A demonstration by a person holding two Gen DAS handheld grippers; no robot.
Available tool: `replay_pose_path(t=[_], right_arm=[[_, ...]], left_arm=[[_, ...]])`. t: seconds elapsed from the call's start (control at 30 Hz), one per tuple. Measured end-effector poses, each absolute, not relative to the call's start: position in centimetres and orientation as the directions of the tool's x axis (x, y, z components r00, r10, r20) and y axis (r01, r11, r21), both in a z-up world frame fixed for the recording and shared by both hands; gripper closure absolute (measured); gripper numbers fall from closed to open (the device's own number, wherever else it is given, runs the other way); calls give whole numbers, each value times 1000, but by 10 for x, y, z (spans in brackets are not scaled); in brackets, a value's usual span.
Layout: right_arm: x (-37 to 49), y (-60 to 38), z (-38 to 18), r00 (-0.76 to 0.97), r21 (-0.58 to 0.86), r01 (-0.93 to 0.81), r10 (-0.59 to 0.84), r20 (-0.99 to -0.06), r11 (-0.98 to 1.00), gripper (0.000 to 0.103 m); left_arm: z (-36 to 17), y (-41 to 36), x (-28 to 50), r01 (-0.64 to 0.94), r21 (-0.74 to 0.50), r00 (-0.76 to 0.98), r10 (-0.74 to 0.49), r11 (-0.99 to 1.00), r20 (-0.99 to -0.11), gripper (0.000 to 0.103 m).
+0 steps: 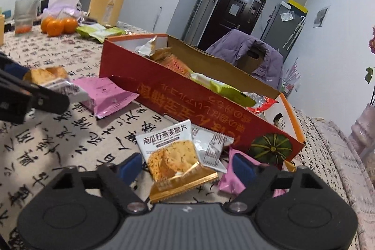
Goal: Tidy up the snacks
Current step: 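Grasp the white pumpkin-seed crisp packet with the right gripper while the left gripper holds the cracker packet, then carry both cracker packets into the box and open both grippers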
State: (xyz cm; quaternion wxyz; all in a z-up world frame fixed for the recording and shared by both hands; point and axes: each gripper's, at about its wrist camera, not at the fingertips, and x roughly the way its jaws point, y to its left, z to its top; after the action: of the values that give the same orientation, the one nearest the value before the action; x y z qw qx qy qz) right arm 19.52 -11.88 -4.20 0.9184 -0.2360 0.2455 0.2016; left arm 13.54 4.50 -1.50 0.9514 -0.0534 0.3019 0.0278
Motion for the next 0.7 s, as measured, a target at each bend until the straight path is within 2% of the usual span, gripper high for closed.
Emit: replay_pose_path(t=[0.17, 0.23, 0.4, 0.47, 0.7], right_arm=[[195, -113, -46, 786, -359, -520, 271, -555, 775, 39], [192, -111, -47, 785, -366, -528, 276, -554, 767, 46], [188, -109, -47, 778, -369, -546, 292, -557, 753, 54], [191, -112, -45, 759, -329, -557, 308, -573, 763, 60], [192, -123, -42, 731, -224, -563, 353, -585, 796, 63]], left_arm=[[-15, 49, 134, -85, -93, 819, 16, 992, -573, 51], [-16, 50, 134, -85, -98, 819, 14, 992, -573, 51], [-16, 50, 134, -84, -104, 819, 9, 991, -574, 51], [-16, 50, 133, -82, -104, 820, 7, 991, -573, 51], [-14, 48, 131, -77, -102, 823, 5, 992, -568, 51]])
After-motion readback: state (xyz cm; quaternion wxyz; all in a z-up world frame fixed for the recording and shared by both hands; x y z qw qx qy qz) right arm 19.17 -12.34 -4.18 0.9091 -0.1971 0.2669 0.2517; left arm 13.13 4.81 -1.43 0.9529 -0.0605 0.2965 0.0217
